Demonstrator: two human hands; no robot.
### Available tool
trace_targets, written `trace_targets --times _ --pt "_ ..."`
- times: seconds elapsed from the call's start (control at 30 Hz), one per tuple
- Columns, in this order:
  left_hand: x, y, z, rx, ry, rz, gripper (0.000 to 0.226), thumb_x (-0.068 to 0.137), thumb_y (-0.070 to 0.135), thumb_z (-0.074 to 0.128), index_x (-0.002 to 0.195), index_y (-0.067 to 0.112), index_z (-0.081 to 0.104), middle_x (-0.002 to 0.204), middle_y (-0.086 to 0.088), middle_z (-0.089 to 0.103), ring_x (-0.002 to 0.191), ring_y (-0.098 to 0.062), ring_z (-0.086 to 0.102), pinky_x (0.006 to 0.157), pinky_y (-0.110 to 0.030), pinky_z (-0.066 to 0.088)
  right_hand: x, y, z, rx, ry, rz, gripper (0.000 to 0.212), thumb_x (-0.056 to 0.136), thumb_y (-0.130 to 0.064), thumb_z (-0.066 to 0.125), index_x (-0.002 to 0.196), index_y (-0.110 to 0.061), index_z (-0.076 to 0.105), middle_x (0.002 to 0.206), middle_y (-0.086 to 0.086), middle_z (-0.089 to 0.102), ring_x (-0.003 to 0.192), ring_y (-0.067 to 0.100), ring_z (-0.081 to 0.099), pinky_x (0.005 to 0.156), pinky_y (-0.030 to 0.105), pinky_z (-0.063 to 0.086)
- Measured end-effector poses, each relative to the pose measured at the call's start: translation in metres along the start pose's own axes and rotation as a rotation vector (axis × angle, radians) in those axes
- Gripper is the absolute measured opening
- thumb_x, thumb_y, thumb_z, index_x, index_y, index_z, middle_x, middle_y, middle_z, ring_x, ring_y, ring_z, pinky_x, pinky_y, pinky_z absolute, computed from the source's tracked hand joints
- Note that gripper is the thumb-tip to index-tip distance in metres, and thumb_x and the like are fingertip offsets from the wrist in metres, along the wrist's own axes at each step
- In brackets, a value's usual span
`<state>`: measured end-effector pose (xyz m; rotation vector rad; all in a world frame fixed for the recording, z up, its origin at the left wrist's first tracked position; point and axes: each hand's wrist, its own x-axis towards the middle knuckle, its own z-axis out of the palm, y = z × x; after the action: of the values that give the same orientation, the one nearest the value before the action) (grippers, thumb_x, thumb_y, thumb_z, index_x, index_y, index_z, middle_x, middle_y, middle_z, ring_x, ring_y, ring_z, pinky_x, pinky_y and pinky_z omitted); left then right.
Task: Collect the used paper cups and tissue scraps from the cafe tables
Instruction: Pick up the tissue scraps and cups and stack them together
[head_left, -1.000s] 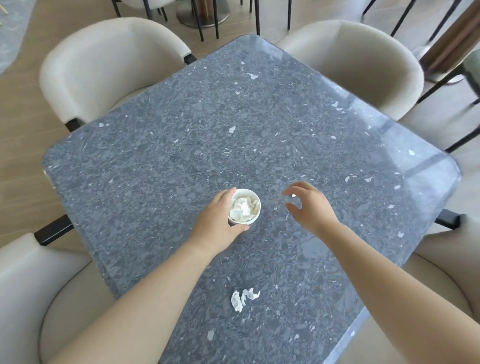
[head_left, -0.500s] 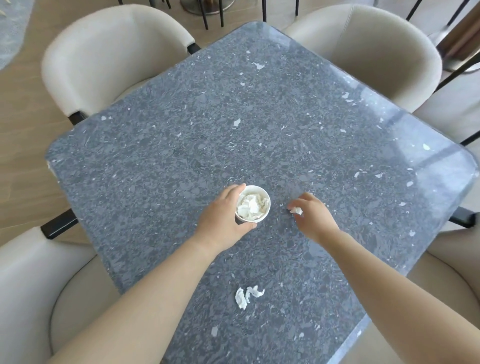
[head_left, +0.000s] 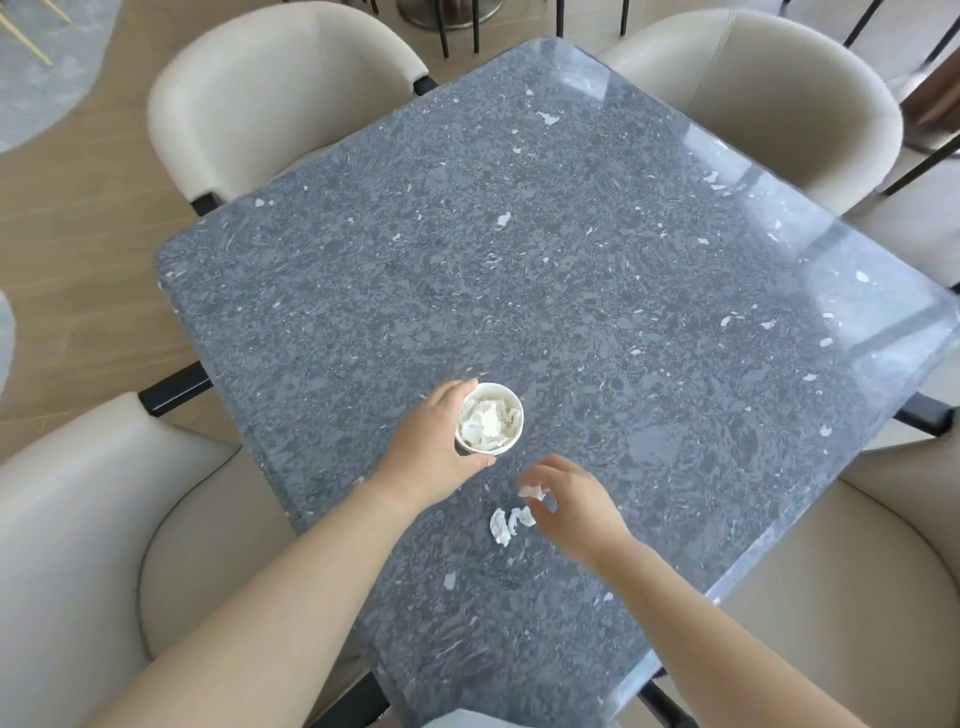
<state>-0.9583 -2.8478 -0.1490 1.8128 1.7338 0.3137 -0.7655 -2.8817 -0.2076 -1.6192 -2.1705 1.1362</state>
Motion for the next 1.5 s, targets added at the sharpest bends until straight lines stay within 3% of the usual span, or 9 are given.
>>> trace_targets --times 0.17,0.33,0.47,0.63,0.77,0.87,1.03,1.23,1.5 --pt "-0.023 -0.012 -0.001 -0.045 0.009 -0.051 0.085 0.067 0.027 0.08 0.138 0.021 0.034 0.143 0.005 0.037 0.127 -0.012 0.037 0.097 -0.016 0.025 -0.008 -0.006 0.017 -0.06 -0.061 -0.012 0.024 0.085 -0.016 0.057 0.108 -0.023 0.062 0.111 -0.005 0.054 0.102 0.017 0.052 0.077 0.033 0.05" --pt "-0.032 -0.016 -0.003 -0.057 0.024 -0.085 0.085 0.065 0.028 0.081 0.137 0.021 0.035 0.142 0.004 0.038 0.127 -0.013 0.039 0.096 -0.017 0.027 -0.011 -0.01 0.023 -0.218 -0.135 0.003 0.037 0.081 -0.037 0.061 0.117 -0.033 0.053 0.12 -0.007 0.042 0.111 0.015 0.039 0.074 0.033 0.05" --pt "-0.035 -0.015 -0.003 -0.067 0.028 -0.116 0.086 0.064 0.028 0.082 0.136 0.022 0.036 0.141 0.005 0.039 0.124 -0.013 0.041 0.094 -0.017 0.028 -0.009 -0.016 0.028 -0.233 -0.164 0.011 0.019 0.084 -0.02 0.058 0.101 -0.027 0.059 0.114 0.0 0.041 0.107 0.022 0.042 0.074 0.032 0.047" --pt "-0.035 -0.014 -0.009 -0.043 0.007 -0.141 0.085 0.06 0.03 0.083 0.133 0.023 0.039 0.136 0.005 0.043 0.119 -0.015 0.045 0.089 -0.019 0.032 -0.011 -0.019 0.017 -0.157 -0.185 0.093 0.022 0.082 -0.007 0.053 0.096 -0.019 0.064 0.106 0.004 0.049 0.089 0.025 0.055 0.069 0.031 0.047" --pt "-0.038 -0.008 -0.012 0.026 -0.012 -0.127 0.084 0.058 0.034 0.083 0.13 0.028 0.04 0.133 0.008 0.045 0.115 -0.015 0.049 0.088 -0.026 0.041 -0.015 -0.034 -0.019 0.028 0.089 0.143 0.018 0.076 -0.007 0.06 0.088 -0.018 0.068 0.094 0.001 0.053 0.08 0.022 0.057 0.066 0.026 0.043" --pt "-0.039 0.009 -0.011 0.069 -0.04 -0.082 0.082 0.06 0.038 0.08 0.13 0.03 0.039 0.133 0.012 0.045 0.112 -0.014 0.05 0.085 -0.031 0.045 -0.016 -0.057 -0.054 0.091 0.285 0.062 0.02 0.072 -0.005 0.064 0.086 -0.019 0.068 0.087 -0.003 0.053 0.068 0.016 0.053 0.06 0.022 0.038" --pt "-0.034 0.043 -0.006 0.035 -0.069 0.011 0.08 0.062 0.04 0.078 0.131 0.031 0.037 0.132 0.013 0.045 0.108 -0.012 0.053 0.082 -0.03 0.046 -0.024 -0.077 -0.082 -0.017 0.204 -0.024 0.024 0.077 -0.009 0.06 0.096 -0.022 0.066 0.098 -0.001 0.057 0.086 0.021 0.055 0.073 0.03 0.046" --pt "-0.032 0.065 -0.004 0.039 -0.05 0.093 0.081 0.061 0.041 0.077 0.131 0.031 0.037 0.132 0.013 0.046 0.109 -0.012 0.053 0.079 -0.024 0.042 -0.035 -0.079 -0.091 -0.023 0.161 -0.048 0.033 0.076 -0.009 0.059 0.105 -0.025 0.063 0.101 -0.003 0.059 0.092 0.022 0.056 0.078 0.034 0.048" --pt "-0.042 0.075 -0.011 -0.015 -0.027 0.128 0.084 0.061 0.044 0.077 0.133 0.031 0.036 0.133 0.014 0.044 0.11 -0.01 0.052 0.086 -0.032 0.048 -0.055 -0.085 -0.1 0.034 0.279 -0.13 0.031 0.077 -0.004 0.062 0.102 -0.022 0.066 0.114 -0.008 0.06 0.09 0.008 0.055 0.079 0.02 0.044"
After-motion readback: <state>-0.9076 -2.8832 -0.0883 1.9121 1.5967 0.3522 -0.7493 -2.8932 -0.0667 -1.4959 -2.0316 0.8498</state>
